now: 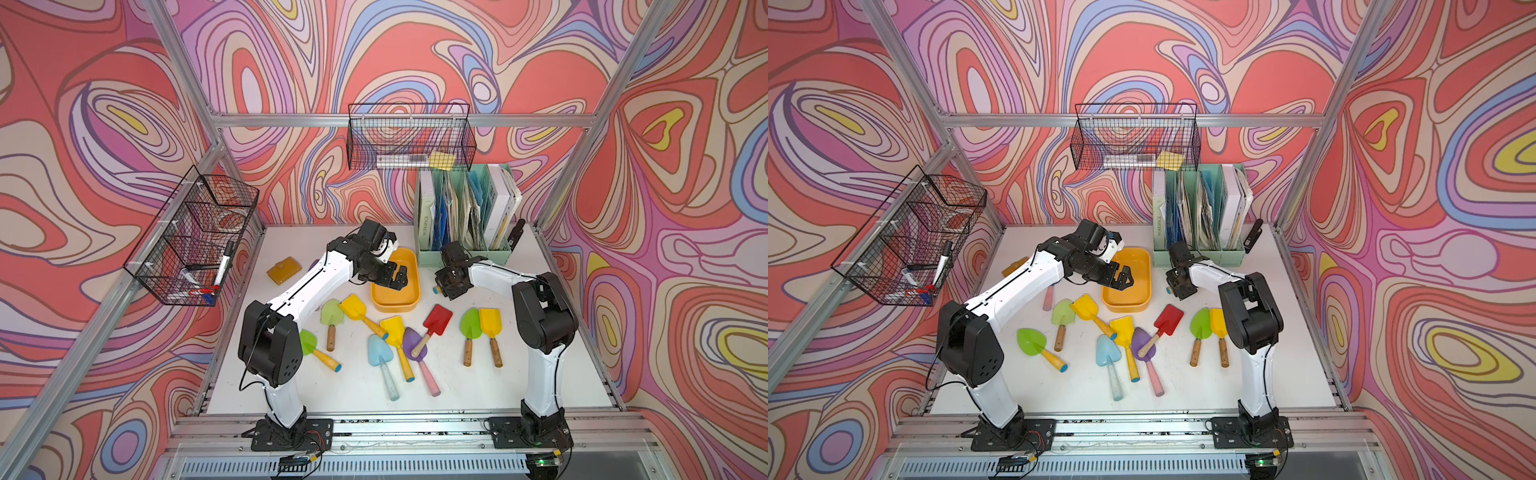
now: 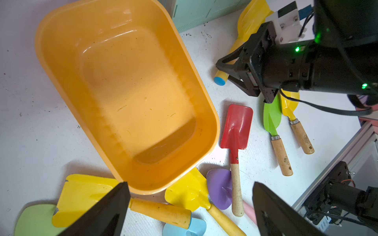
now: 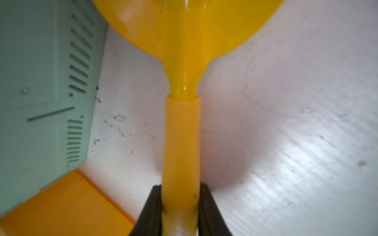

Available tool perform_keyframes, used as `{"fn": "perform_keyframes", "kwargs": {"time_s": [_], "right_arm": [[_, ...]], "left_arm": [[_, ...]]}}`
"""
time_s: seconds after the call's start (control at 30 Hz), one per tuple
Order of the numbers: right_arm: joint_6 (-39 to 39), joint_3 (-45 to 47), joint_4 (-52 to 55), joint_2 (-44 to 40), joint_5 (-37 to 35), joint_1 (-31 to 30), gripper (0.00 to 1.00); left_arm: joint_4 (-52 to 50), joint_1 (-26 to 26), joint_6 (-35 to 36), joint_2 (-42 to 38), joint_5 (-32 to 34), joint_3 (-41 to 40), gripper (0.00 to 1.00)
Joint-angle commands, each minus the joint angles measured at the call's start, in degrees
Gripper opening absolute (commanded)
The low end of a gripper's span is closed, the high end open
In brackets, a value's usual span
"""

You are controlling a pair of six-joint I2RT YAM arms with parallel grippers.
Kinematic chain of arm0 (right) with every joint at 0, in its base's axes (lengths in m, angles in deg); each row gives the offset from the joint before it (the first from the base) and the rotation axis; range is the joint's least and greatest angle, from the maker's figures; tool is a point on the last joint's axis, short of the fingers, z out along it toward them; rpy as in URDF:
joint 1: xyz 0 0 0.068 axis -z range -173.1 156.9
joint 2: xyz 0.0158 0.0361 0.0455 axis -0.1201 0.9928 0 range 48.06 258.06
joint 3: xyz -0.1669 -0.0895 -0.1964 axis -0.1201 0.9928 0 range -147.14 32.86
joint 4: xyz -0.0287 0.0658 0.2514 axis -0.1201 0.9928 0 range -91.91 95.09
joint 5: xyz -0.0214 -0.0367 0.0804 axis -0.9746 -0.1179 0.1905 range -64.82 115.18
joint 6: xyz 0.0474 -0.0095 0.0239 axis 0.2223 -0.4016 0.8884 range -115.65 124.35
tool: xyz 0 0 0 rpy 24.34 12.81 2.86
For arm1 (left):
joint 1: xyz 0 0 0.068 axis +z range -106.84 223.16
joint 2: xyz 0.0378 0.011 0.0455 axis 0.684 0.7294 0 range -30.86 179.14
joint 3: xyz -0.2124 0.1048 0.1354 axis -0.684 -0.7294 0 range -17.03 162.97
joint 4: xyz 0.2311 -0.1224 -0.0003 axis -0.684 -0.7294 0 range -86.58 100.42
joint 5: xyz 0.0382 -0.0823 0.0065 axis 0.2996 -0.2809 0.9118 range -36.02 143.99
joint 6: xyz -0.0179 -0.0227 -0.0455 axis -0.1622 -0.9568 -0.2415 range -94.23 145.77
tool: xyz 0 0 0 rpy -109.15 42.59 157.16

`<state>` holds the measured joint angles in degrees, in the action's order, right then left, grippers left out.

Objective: Put the shovel into the storage box
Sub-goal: Pick up the shovel from the center of the board.

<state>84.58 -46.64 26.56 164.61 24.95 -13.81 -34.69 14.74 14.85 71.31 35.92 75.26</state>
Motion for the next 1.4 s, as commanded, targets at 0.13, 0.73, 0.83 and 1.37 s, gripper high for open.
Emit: {"fn": "perform_keyframes", "kwargs": {"time_s": [0.13,0.73,0.83,1.37], "right_arm": [[-0.13,5.92,0.82,-3.66,-1.41,-0.21,0.05],[-48.04,11.42,5.64,-28.13,8.52,-0.31,0.00],[-57.44,10.53,9.40,-28.06,13.82,-0.42,0.00],[-63.74,1.79,17.90,-23.26,19.49,-5.44,0.00]], "left_arm": [[-0.72,-0.83,-0.45,-0.73,-3.46,1.01,0.99],[11.12,-1.56,-9.33,-4.48,-11.34,-1.78,0.99],[11.65,-1.61,-11.43,-3.92,-9.84,-0.55,0.98],[20.01,-4.54,-13.52,-0.77,-0.40,-0.46,0.89]]}}
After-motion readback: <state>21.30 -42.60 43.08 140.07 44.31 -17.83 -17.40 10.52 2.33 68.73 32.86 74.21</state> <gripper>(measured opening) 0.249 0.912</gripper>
